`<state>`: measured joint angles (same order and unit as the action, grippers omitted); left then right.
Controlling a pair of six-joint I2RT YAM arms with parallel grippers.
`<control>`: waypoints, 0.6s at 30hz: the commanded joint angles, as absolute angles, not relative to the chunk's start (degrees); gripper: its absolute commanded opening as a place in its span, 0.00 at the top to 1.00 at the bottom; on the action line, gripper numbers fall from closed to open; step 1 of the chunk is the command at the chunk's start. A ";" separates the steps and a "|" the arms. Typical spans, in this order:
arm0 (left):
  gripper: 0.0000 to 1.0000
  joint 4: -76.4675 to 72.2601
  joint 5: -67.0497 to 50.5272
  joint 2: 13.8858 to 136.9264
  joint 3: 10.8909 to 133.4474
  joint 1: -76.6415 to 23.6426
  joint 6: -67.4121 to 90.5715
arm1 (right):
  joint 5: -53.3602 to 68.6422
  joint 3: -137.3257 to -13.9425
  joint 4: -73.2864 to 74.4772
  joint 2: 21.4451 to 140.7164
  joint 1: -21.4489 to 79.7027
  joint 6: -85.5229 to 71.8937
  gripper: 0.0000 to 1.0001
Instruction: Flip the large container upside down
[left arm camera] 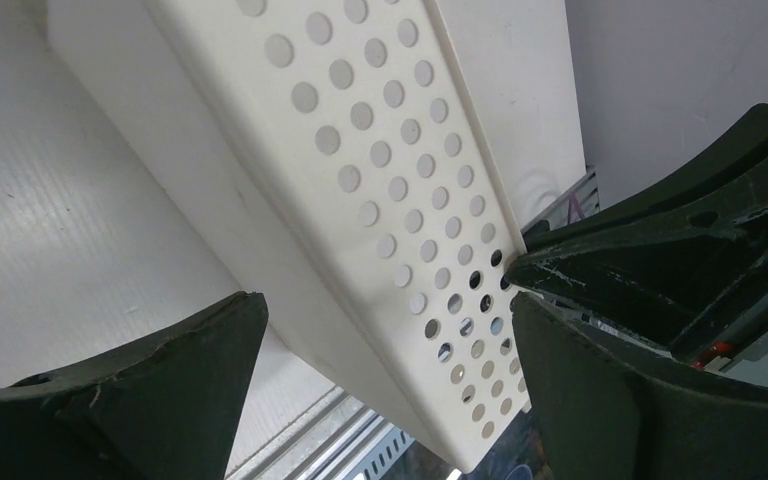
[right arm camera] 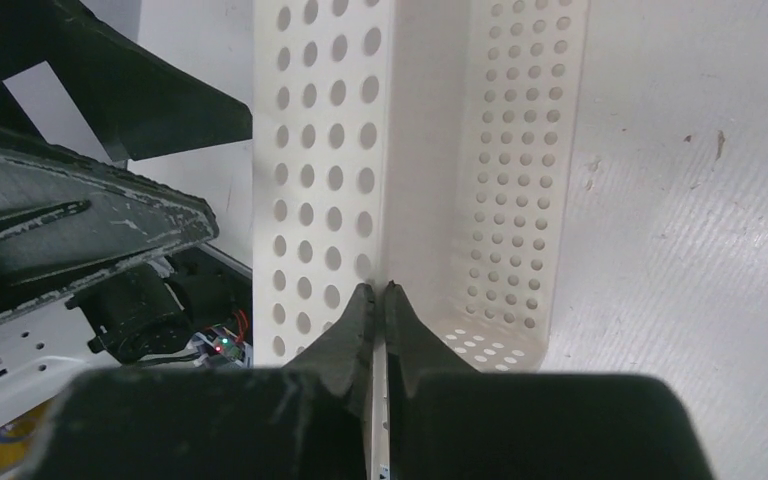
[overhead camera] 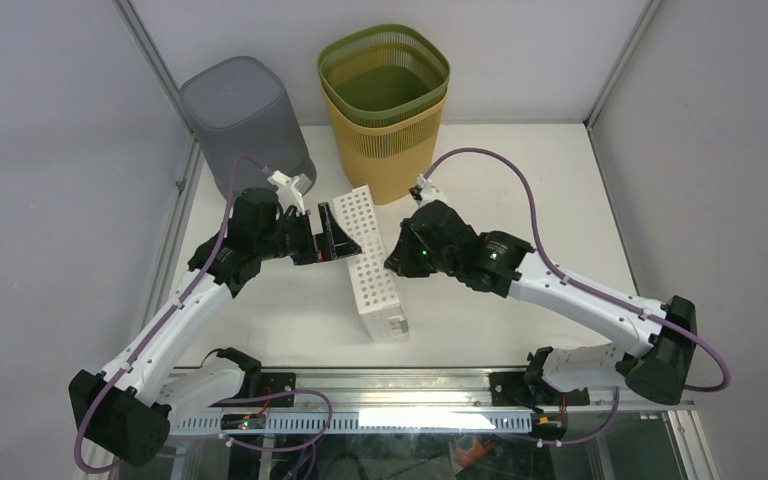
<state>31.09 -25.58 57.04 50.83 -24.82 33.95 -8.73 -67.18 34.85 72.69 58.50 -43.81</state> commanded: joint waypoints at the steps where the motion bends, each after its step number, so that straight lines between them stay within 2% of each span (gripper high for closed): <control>1: 0.01 28.39 -25.91 56.21 51.43 -25.37 34.83 | -9.71 -60.76 32.13 65.41 55.63 -46.98 1.00; 5: 0.01 28.48 -25.93 55.73 51.54 -25.36 34.57 | 0.95 -47.20 22.12 54.52 45.86 -51.51 1.00; 13: 0.01 29.53 -25.75 56.07 52.75 -25.39 33.53 | 19.89 -27.08 14.13 38.95 24.61 -60.12 1.00; 18: 0.01 29.61 -26.13 56.08 53.09 -25.32 33.55 | 22.24 -22.17 17.63 35.87 16.35 -60.15 1.00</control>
